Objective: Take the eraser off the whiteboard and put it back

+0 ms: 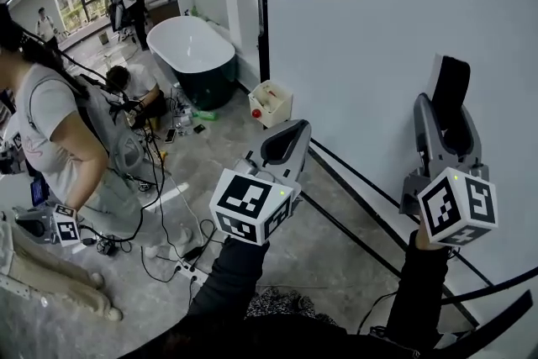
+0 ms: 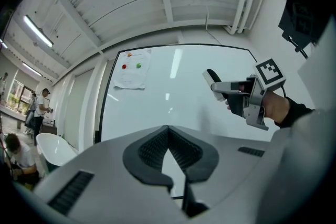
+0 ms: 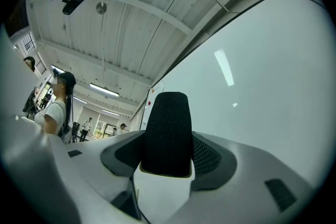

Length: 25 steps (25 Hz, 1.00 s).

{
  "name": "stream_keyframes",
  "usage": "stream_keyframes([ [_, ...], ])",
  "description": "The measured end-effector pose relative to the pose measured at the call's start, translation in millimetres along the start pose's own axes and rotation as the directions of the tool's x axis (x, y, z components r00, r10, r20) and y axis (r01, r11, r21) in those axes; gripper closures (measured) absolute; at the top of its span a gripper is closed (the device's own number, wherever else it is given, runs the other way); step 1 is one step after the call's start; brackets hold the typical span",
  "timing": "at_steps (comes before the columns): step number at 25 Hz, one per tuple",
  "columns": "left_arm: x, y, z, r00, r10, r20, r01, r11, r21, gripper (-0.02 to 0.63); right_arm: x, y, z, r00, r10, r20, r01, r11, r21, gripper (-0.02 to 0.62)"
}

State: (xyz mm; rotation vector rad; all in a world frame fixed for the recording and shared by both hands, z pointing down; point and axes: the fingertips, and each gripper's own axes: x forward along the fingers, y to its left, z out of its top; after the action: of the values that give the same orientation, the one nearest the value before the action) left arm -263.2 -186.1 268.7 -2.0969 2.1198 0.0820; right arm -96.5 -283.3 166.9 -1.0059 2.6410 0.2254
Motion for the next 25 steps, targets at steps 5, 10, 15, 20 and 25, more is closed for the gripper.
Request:
stream_keyframes([
  [5,14,21,-9,0.999,0.034,0.011,-0.034,0.999,-0.007,0.601,24,9,-16,0.999,0.047,-0.008,-0.047,0.999,-0.012,0.327],
  [10,25,41,-17,1.0,0.024,0.021,-0.023,1.0,-0.009,0.601,45,23,-25,0.999,0.054,-0.001,-0.054,0.998,-0.032,0.327],
  [15,45,85,-24,1.0,0.004,0.025,-0.003,1.0,-0.02,0.601,83,44,-44,0.999,0.039,-0.006,-0.039,0.999,-0.035,0.327],
  [20,63,141,-28,0.999,-0.046,0.028,0.047,0.999,-0.017,0.601,125,70,-61,1.0,-0.013,0.002,0.013,0.999,-0.031,0.327],
  [25,87,211,-34,0.996,-0.078,0.031,0.079,0.997,-0.013,0.601,183,98,-87,0.998,-0.063,0.018,0.063,0.998,-0.015,0.327],
])
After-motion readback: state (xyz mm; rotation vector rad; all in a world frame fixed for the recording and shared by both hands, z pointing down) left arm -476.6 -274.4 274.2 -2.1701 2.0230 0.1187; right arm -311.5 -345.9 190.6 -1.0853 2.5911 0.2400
